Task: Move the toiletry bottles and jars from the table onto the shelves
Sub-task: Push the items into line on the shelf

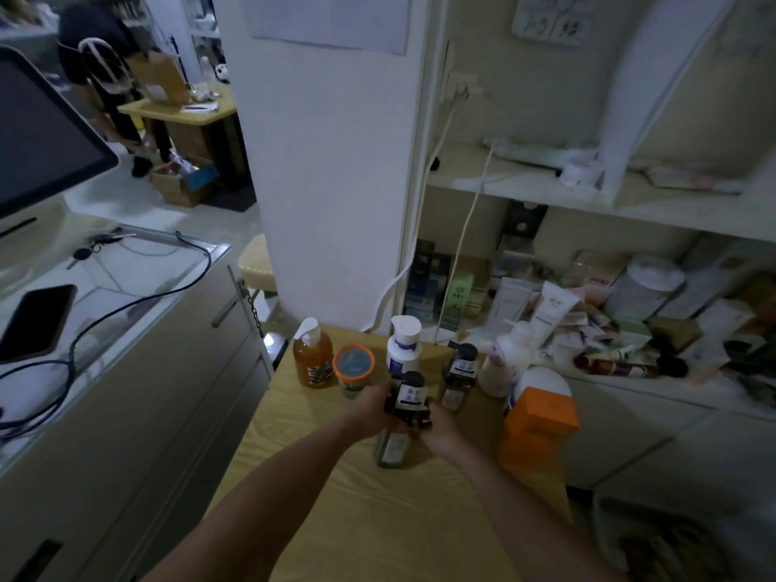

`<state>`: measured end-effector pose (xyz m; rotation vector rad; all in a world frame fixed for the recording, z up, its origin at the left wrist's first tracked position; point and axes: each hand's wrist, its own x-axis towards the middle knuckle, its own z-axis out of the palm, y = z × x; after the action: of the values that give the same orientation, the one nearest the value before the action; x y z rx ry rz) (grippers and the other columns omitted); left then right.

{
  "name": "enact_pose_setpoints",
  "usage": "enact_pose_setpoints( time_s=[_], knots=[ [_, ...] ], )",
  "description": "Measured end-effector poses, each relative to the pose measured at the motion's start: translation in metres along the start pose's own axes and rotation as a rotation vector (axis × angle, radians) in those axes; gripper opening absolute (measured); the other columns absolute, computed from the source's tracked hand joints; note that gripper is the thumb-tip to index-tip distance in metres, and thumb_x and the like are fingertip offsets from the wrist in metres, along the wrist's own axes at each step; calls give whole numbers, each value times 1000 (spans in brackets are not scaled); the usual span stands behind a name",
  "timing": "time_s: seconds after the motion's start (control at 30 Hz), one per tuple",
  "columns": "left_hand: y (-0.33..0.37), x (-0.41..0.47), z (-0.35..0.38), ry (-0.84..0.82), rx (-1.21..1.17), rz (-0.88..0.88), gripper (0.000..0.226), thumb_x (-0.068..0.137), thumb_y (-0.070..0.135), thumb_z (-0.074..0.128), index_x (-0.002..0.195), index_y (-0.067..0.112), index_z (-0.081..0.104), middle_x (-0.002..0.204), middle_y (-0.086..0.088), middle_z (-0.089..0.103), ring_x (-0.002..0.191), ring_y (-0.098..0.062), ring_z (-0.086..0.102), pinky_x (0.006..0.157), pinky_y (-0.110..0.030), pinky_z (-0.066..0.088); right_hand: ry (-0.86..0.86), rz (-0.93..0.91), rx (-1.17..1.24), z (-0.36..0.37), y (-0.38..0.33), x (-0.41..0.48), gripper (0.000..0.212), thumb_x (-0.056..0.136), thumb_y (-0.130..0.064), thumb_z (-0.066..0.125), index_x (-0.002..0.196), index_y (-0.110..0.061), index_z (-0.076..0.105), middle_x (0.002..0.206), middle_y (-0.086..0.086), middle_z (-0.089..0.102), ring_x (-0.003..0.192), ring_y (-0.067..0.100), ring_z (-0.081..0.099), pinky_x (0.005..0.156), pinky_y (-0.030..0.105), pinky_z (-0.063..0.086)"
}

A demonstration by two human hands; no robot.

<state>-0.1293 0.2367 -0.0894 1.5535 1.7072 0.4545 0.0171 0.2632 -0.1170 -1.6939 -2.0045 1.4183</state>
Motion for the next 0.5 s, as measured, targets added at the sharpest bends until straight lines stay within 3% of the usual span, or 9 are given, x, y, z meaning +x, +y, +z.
enact_pose_setpoints(
  time_s=[0.07,0.13,0.2,0.3,0.4,0.5],
  knots=[
    [7,-11,-1,-21,16,5,57,76,15,76,127,9,51,126,-8,59,117,-22,55,98,-30,45,38,20,94,1,9,-15,33,85,-13,60,117,-15,52,108,1,58,100,19,56,93,37,48],
    [17,-25,-2,-47,-12,23,52,75,12,77,122,9,56,119,-5,62,112,-20,57,92,-28,46,70,75,281,1,9,-40,21,88,-6,57,108,-14,53,101,3,60,95,24,57,90,41,50],
    [27,-40,2,-68,-92,71,46,72,7,78,115,8,61,109,-3,64,106,-18,60,87,-26,46,74,147,504,6,10,-66,13,94,-6,50,97,-16,56,93,7,59,88,26,57,76,39,51],
    [43,-67,15,-111,-255,139,46,73,4,77,117,6,62,113,-11,67,104,-21,62,90,-32,52,156,221,785,14,20,-106,15,97,-8,46,109,-6,55,96,8,60,85,22,56,73,34,47],
    [58,-94,35,-167,-328,196,46,78,5,74,121,6,59,117,-13,65,103,-18,60,86,-26,51,226,216,786,15,35,-148,17,96,-4,48,109,-16,51,99,3,58,89,20,55,87,41,46],
    [74,-114,55,-242,-303,261,51,79,13,75,127,9,55,122,-9,62,108,-18,58,86,-27,51,278,222,683,15,53,-188,31,92,-3,55,115,-23,49,111,3,58,99,24,57,87,42,53]
  ],
)
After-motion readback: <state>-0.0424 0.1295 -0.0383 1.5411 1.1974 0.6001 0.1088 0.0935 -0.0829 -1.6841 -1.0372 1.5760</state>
